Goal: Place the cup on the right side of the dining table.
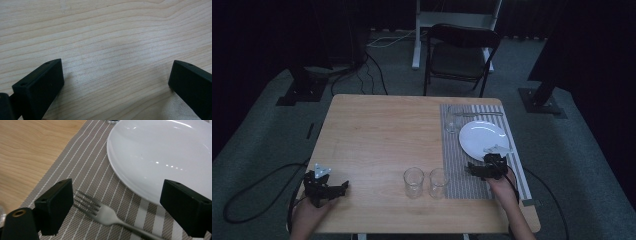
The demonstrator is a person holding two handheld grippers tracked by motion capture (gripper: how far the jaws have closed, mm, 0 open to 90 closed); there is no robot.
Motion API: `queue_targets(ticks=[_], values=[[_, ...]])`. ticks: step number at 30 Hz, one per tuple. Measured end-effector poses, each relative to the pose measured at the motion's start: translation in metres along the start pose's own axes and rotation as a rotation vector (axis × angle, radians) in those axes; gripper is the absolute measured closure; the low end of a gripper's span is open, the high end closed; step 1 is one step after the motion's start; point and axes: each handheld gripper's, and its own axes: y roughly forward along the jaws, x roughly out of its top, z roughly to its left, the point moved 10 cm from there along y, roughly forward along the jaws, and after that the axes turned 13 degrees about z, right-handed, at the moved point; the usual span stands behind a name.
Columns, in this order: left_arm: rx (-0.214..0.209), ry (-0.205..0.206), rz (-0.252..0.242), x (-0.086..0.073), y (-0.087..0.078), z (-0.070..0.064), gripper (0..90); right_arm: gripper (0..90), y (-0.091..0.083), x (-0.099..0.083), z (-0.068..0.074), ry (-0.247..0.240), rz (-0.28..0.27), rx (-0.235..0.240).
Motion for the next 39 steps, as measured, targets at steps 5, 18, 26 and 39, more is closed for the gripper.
queue_targets(ticks=[5,18,26,39], values=[[0.0,0.001,0.001,0.0,0.0,0.0,0.4,11.2,-0.01,-0.011,-0.001,0.024,-0.029,-0.001],[-0.001,-0.001,0.0,0.0,0.0,0.0,0.4,11.2,-0.02,-0.047,-0.013,0.062,-0.02,-0.011],[0.0,0.002,0.001,0.0,0.0,-0.001,0.3,11.2,-0.023,-0.073,-0.027,0.096,0.001,-0.061],[0.0,0.002,0.002,0.0,0.0,-0.001,0.3,11.2,-0.027,-0.115,-0.045,0.164,-0.016,-0.049]])
